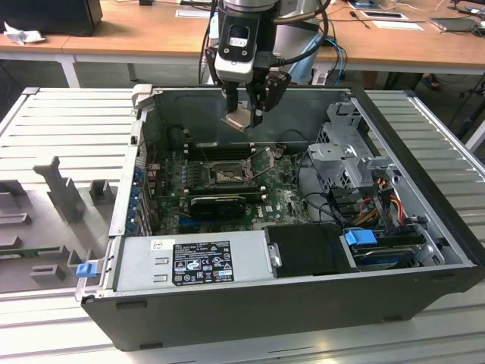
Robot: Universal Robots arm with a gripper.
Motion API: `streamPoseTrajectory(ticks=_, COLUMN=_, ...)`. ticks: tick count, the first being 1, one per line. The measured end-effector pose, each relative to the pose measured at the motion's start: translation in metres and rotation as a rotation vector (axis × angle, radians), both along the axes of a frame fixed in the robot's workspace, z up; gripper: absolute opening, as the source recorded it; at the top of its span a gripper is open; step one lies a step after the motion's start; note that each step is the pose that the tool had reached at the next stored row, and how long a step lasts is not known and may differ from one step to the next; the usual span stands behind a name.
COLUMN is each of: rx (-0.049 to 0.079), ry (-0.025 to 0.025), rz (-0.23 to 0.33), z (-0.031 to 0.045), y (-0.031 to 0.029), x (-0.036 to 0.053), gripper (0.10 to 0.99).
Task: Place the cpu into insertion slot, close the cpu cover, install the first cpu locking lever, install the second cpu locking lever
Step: 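Place the cpu into insertion slot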
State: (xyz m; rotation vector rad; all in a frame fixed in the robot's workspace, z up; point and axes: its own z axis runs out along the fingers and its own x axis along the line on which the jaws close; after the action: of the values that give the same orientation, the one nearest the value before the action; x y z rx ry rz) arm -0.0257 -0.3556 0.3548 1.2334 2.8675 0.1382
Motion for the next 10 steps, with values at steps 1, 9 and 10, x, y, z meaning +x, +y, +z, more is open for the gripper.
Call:
streamPoseTrajectory(ticks=1, rx=0.0, ry=0.0, rz=0.0, z=-0.0005, y=0.0, x=0.0, gripper=0.529)
streamPoseTrajectory(ticks=9, rx=0.0, ry=0.0, rz=0.0, z=-0.0022, y=0.0, x=0.0, gripper=0.529)
streamPoseTrajectory(ticks=10, rx=0.0, ry=0.0, rz=-0.002, z=-0.0023, y=0.0, x=0.0, gripper=0.529)
